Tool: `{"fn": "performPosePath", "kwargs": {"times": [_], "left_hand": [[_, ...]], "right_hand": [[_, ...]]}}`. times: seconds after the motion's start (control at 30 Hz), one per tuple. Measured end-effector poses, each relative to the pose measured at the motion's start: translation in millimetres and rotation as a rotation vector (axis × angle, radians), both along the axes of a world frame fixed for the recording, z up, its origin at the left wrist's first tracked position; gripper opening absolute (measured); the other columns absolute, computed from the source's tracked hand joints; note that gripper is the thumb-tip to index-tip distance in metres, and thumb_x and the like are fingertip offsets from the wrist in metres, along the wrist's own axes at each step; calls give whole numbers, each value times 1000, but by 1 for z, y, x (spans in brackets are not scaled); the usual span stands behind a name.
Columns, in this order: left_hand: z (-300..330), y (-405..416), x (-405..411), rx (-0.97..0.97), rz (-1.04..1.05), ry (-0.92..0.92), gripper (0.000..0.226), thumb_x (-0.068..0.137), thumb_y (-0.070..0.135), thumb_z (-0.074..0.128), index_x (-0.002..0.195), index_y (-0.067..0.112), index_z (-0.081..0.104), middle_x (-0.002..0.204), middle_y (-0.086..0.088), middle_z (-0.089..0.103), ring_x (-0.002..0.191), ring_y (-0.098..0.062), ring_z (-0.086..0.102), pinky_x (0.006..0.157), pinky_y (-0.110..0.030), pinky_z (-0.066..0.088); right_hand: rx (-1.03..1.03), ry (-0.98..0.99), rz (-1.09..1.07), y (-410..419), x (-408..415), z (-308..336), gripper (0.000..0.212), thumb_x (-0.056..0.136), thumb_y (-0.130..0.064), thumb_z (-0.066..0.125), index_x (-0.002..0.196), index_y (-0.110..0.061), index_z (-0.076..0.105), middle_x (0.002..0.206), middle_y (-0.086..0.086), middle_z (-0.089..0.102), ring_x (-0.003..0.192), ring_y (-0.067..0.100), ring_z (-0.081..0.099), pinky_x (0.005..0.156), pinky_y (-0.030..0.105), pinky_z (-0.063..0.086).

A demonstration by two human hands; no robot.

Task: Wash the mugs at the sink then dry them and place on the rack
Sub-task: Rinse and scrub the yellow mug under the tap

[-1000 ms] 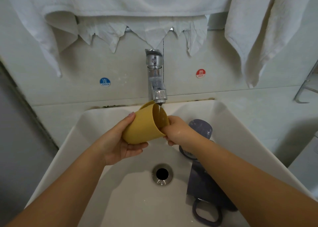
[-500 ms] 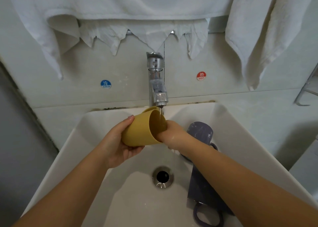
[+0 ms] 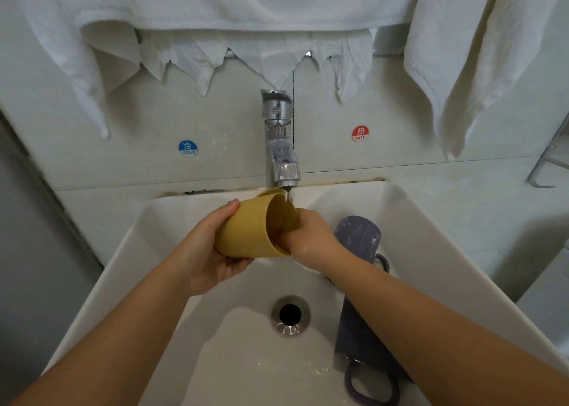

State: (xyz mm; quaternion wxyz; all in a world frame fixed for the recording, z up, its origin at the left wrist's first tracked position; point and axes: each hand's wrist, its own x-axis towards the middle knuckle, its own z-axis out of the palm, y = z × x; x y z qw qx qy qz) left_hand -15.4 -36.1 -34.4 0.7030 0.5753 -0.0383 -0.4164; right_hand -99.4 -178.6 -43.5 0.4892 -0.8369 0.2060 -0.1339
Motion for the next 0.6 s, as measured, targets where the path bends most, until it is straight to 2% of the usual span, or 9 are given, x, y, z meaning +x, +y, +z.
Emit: {"fn": "performPosePath", "kwargs": {"times": [0.03, 0.07, 0.13, 0.2, 0.27, 0.33, 0.4, 0.47, 0.6], "left_hand": [[-1, -1, -1, 11, -8, -4, 51, 73, 51, 66, 114, 23, 55, 107, -16, 58, 83, -28, 61, 50, -28, 55], [-1, -2, -1, 17, -11, -9, 54, 72, 51, 66, 116, 23, 55, 108, -16, 58, 83, -28, 61, 50, -27, 54], [-1, -3, 0, 19, -3, -16, 59, 70, 52, 67, 120, 23, 54, 108, -16, 58, 81, -28, 61, 50, -27, 54], [-1, -2, 2, 26, 11, -21, 55, 76, 54, 65, 121, 23, 54, 105, -16, 59, 78, -28, 61, 49, -27, 54], [-2, 0, 4, 47, 26, -21, 54, 80, 55, 63, 122, 22, 55, 102, -15, 59, 76, -27, 61, 49, -27, 54], [-4, 2, 7, 96, 6, -7, 61, 78, 58, 64, 124, 19, 55, 99, -16, 60, 70, -26, 62, 50, -27, 55], [-6, 3, 8, 157, -38, 20, 72, 73, 63, 66, 126, 15, 54, 96, -18, 61, 61, -26, 64, 47, -25, 54], [-6, 3, 10, 200, -64, 21, 78, 71, 66, 67, 126, 12, 54, 94, -18, 62, 56, -26, 64, 43, -24, 51], [-6, 3, 11, 239, -88, 29, 80, 69, 70, 65, 123, 11, 55, 91, -18, 64, 54, -26, 62, 40, -22, 49]], "right_hand": [[-29, 5, -37, -2, 0, -1, 15, 88, -4, 51, 81, -4, 63, 71, 11, 59, 68, 22, 53, 68, 42, 50], [-50, 20, -57, -4, 0, -2, 19, 90, -7, 48, 78, -5, 63, 71, 12, 59, 68, 24, 53, 69, 44, 50], [-83, 39, -48, -5, -2, -1, 26, 91, -10, 46, 68, -12, 56, 65, 7, 55, 65, 22, 51, 63, 38, 44], [-69, 61, 7, -4, -3, 3, 28, 92, -9, 45, 65, -17, 49, 63, 2, 49, 61, 17, 46, 58, 30, 38], [1, 89, 85, 0, -4, 6, 22, 90, -4, 46, 72, -17, 49, 64, 2, 47, 59, 15, 43, 53, 25, 36], [24, 93, 137, 5, -6, 9, 10, 87, -1, 50, 87, -9, 56, 70, 4, 48, 58, 14, 43, 46, 19, 37], [-12, 53, 113, 5, -6, 8, 19, 86, 1, 52, 105, 3, 55, 76, 6, 49, 61, 14, 45, 47, 21, 38], [-100, 20, 55, 4, -7, 6, 20, 88, 0, 48, 105, 0, 58, 76, 6, 53, 59, 15, 48, 46, 25, 41], [-145, 31, 10, -2, -7, 3, 16, 98, -12, 40, 95, -12, 56, 75, 4, 55, 54, 17, 51, 37, 22, 42]]}}
